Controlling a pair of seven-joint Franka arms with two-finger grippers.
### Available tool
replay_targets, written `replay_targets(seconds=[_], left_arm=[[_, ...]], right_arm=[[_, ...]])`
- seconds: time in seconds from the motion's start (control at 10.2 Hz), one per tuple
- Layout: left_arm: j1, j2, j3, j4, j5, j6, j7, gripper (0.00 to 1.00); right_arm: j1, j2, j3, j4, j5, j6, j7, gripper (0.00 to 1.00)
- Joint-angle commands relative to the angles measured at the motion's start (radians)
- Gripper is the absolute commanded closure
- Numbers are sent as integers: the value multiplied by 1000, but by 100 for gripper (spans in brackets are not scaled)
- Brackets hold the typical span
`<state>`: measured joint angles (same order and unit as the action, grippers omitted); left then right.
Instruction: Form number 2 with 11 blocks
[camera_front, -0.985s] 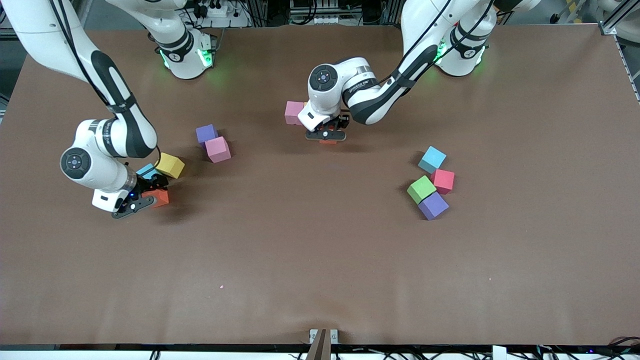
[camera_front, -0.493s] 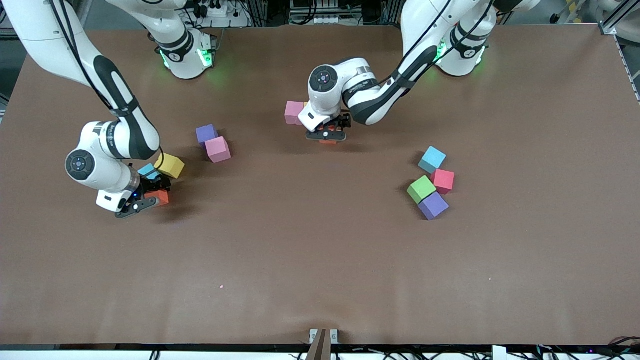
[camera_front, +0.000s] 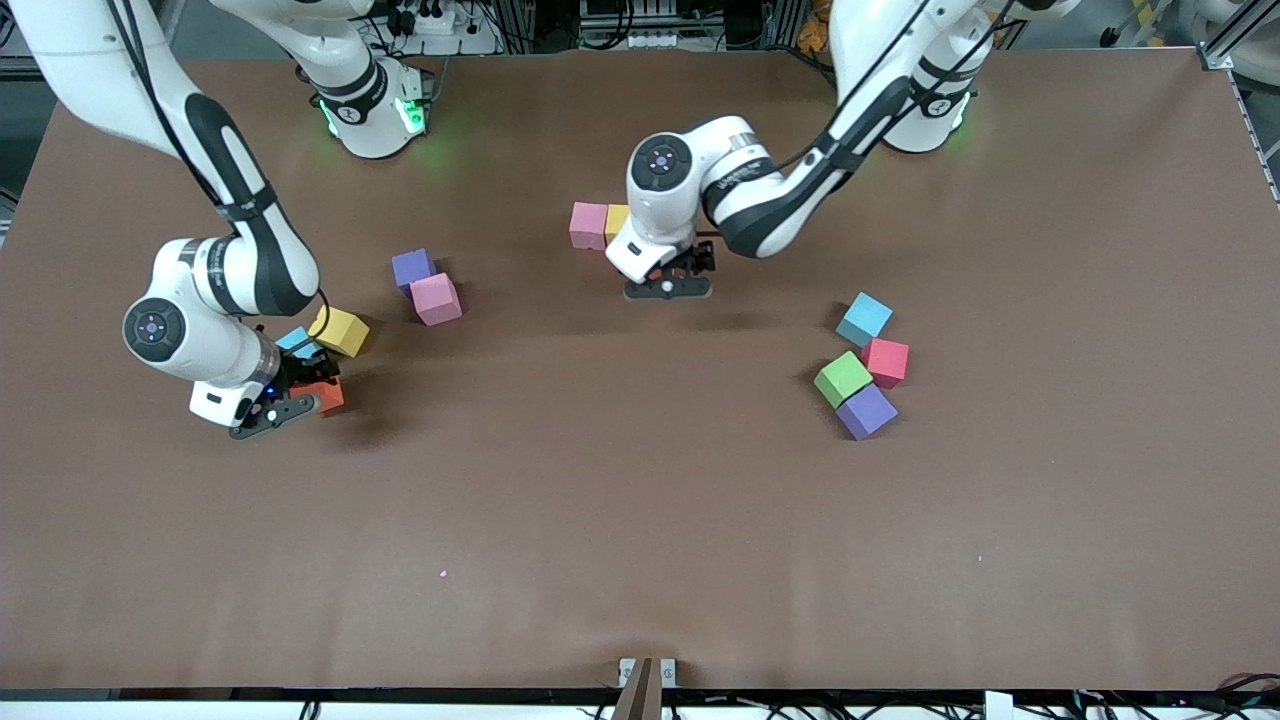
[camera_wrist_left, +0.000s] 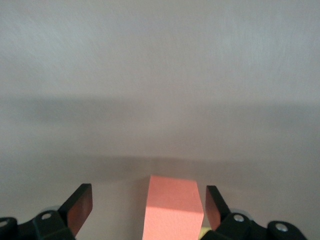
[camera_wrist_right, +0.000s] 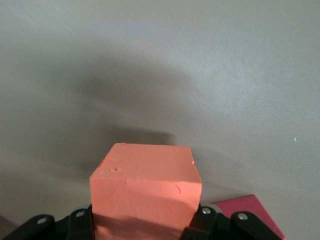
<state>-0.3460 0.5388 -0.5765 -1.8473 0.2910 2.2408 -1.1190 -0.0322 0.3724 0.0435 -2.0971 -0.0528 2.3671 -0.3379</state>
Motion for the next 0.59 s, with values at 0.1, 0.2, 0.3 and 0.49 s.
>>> replay_targets(seconds=[0.1,0.2,0.3,0.49], left_arm=[[103,-57,-6,51,-32,-21,-18,0],[148,-72,-6,51,-32,-21,-16,0],[200,-80,-6,51,-32,-21,-12,0],[283,-98,-6,53,-32,-23,-16,0]], right_arm=[[103,-53,24,-12,49,-68,211,46],[121,-58,65,-12,97,-68,296,46],[165,-64,97,-12,135,-66,403,46],[279,-64,111,9,153,-60,628,46]])
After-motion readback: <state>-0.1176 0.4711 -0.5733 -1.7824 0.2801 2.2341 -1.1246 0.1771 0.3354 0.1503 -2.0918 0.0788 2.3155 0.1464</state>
